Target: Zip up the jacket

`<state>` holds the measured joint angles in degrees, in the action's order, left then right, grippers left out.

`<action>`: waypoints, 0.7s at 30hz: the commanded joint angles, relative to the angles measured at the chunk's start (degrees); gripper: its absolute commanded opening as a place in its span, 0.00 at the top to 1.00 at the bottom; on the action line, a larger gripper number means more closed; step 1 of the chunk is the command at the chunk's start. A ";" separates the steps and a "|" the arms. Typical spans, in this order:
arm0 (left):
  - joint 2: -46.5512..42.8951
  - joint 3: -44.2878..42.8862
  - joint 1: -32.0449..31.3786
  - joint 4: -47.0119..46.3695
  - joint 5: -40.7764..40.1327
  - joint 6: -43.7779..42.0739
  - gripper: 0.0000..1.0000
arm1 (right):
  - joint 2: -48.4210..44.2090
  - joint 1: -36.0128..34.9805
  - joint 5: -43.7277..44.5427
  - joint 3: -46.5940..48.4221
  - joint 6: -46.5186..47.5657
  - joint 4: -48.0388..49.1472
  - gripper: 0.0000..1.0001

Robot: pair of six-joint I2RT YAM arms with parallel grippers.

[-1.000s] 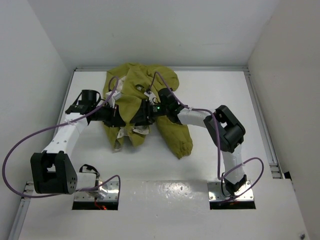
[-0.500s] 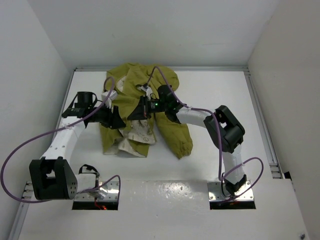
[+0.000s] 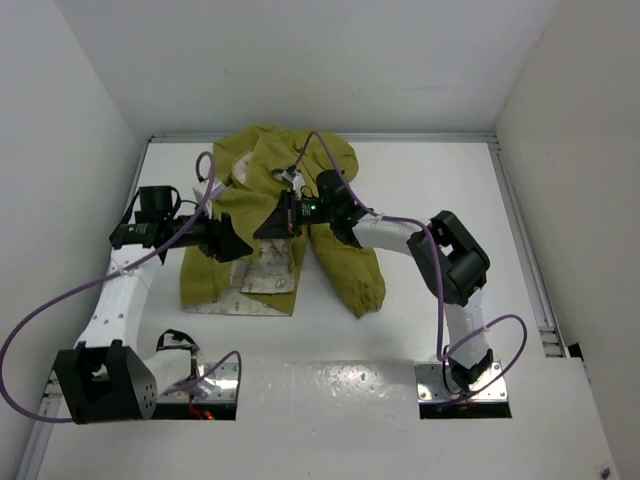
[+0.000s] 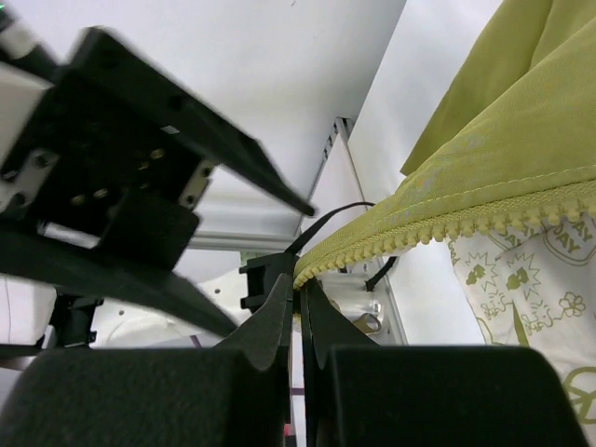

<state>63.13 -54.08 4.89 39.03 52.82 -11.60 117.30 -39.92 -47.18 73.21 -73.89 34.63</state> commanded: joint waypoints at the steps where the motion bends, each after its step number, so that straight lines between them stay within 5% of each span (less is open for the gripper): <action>1: 4.62 -1.89 3.45 4.90 6.05 -5.89 0.26 | 0.13 -0.42 -1.51 2.29 -1.78 5.18 1.00; 21: 22.11 -9.37 6.45 34.89 21.01 -42.28 0.31 | 1.44 -1.65 -1.95 3.34 -1.35 4.57 1.00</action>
<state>84.55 -61.34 11.20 68.34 69.04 -45.34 118.56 -40.47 -48.51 73.56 -75.50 37.15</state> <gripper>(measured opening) 0.697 0.010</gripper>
